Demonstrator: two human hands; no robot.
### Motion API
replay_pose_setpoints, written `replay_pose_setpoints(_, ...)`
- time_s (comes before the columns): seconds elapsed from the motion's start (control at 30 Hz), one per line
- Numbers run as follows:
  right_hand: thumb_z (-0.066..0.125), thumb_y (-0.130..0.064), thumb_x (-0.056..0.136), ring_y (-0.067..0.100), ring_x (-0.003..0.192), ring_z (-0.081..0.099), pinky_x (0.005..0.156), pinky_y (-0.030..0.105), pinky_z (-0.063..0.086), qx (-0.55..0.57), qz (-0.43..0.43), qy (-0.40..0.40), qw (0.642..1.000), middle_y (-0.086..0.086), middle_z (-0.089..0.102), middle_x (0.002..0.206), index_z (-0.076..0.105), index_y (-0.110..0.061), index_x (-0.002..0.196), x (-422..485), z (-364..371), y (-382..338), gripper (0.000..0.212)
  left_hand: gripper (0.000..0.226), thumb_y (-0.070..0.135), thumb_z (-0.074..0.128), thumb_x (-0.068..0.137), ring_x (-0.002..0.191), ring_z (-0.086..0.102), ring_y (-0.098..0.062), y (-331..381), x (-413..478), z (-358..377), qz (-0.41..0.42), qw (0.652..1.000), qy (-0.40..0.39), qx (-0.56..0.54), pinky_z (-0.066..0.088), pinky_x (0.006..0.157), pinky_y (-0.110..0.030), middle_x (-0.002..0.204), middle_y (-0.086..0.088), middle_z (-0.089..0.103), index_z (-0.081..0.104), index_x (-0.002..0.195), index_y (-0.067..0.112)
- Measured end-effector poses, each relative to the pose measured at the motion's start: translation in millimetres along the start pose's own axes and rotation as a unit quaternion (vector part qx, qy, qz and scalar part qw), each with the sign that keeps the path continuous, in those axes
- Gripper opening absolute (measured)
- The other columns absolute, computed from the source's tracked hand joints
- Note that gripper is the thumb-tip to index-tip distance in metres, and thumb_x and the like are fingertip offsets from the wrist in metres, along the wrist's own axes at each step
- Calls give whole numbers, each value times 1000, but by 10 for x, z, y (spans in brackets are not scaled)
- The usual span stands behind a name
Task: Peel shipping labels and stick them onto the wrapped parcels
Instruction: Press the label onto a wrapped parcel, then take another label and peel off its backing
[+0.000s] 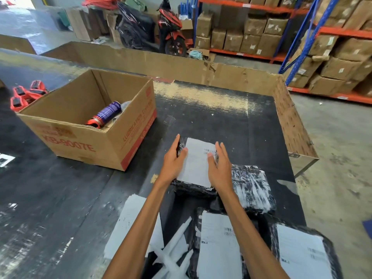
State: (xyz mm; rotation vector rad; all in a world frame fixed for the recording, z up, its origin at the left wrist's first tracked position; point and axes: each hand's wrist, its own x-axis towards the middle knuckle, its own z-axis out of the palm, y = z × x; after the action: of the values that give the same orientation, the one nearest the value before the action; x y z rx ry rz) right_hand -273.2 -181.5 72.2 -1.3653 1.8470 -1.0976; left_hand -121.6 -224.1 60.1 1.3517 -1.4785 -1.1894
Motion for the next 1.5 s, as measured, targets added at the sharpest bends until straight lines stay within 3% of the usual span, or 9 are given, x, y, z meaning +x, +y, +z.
replay_pose_setpoints(0.2,45,-31,107,13,154,20,120,33,23,-26,-76,16,997,-6,13,170,29,-23,158,-390,-530,-415,55,65,38,48,105,147,39,-11,552,-529,-26,71,997,39,-3,35,120,-44,165,4,33,18,162,25)
replay_pose_setpoints(0.43,43,-37,105,-4,152,8,103,-7,-1,-98,-42,-11,994,-16,7,169,25,-31,159,-1565,-904,-19,57,67,43,48,101,151,27,3,293,-1771,358,32,998,30,-39,30,124,-36,165,18,27,18,160,34)
replay_pose_setpoints(0.57,38,-39,106,2,155,2,122,18,9,-116,-19,-50,992,-19,-3,169,19,-35,159,-1819,-934,312,57,71,48,49,98,146,28,13,16,-2041,563,-9,999,20,-43,30,121,-29,165,21,25,17,160,36)
replay_pose_setpoints(0.7,10,-41,106,23,155,-21,128,48,-1,-315,-37,-70,946,7,-12,170,11,-18,162,-1840,-801,576,60,64,32,49,105,152,22,-1,-155,-2049,698,-39,999,-4,-19,24,126,-37,167,15,21,17,160,32)
replay_pose_setpoints(0.87,14,-39,102,36,156,-4,125,60,1,-386,-56,-29,920,16,10,168,30,-12,157,-1800,-722,531,64,57,29,47,106,150,30,0,-114,-2039,589,-44,999,-2,-25,27,125,-34,164,14,31,24,159,33)
replay_pose_setpoints(1.0,49,-24,102,27,155,20,125,44,16,-270,-109,-15,956,7,32,164,46,-18,150,-1801,-489,119,48,46,17,49,106,134,39,21,-73,-2086,194,-22,997,79,-8,31,112,-7,152,18,46,45,150,27)
replay_pose_setpoints(1.13,53,-17,100,23,127,53,103,37,48,-188,-145,-108,965,4,61,135,58,-15,137,-1719,71,-328,37,42,18,51,100,138,49,-12,-368,-2090,-291,-42,978,181,98,35,116,-29,147,3,56,55,142,16)
replay_pose_setpoints(1.23,56,-18,96,31,117,61,88,37,52,-265,-72,-203,940,13,66,122,60,-8,125,-1637,563,-443,30,45,10,52,101,143,44,-22,-635,-2129,-525,-113,957,198,181,28,113,-25,152,-6,52,51,146,10)
replay_pose_setpoints(1.5,64,-26,90,34,116,65,97,43,50,-344,-17,-207,916,13,70,122,46,-10,133,-1654,1014,-156,50,52,13,50,102,149,33,-24,-797,-2228,-552,-151,954,148,212,21,116,-23,159,-9,41,40,152,6)
